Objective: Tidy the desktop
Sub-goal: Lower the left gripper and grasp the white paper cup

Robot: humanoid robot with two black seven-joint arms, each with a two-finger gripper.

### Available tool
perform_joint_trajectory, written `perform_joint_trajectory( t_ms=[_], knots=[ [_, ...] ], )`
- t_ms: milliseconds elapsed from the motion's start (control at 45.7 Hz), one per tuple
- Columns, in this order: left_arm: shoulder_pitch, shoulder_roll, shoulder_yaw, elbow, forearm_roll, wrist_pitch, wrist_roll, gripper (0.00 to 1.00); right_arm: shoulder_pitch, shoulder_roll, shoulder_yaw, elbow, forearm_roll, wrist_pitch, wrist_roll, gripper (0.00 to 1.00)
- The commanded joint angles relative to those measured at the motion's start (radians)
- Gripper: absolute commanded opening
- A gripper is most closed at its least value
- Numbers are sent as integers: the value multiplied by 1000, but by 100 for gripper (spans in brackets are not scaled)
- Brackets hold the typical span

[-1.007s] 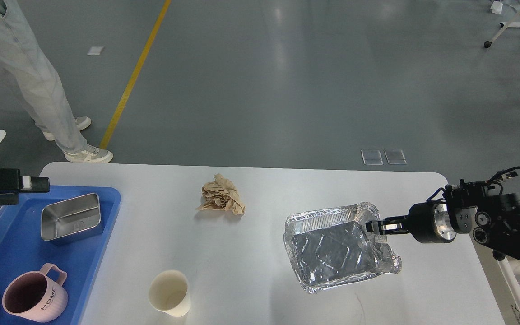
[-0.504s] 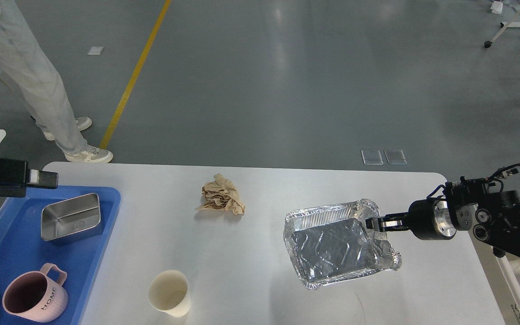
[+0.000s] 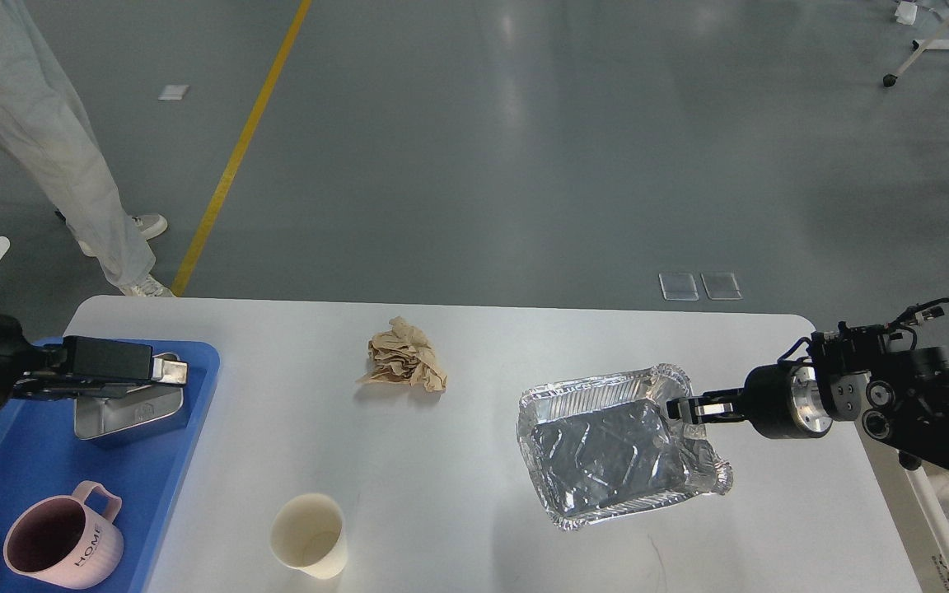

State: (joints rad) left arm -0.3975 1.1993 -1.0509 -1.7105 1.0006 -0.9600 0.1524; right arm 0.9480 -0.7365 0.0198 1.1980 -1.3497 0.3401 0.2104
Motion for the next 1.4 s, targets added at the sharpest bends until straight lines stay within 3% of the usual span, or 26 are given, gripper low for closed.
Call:
perform_joint_trajectory(
  t_ms=[0, 175, 810, 1029, 1380],
  knots=[
    [2, -98, 26, 15, 85, 9, 6, 96, 0, 2, -11, -2, 0, 0, 0, 0],
    [2, -231, 40, 19, 194, 20, 52, 96, 0, 8, -15, -5, 0, 0, -2, 0],
    [16, -412, 298, 46, 443, 26, 47, 96, -8, 9, -41, -9, 0, 0, -2, 0],
    [31, -434, 347, 63, 492, 81, 47, 94, -14, 12, -41, -12, -2, 0, 0, 0],
    [57, -489, 381, 91, 553, 116, 52, 68, -18, 8, -41, -11, 0, 0, 0, 0]
  ],
)
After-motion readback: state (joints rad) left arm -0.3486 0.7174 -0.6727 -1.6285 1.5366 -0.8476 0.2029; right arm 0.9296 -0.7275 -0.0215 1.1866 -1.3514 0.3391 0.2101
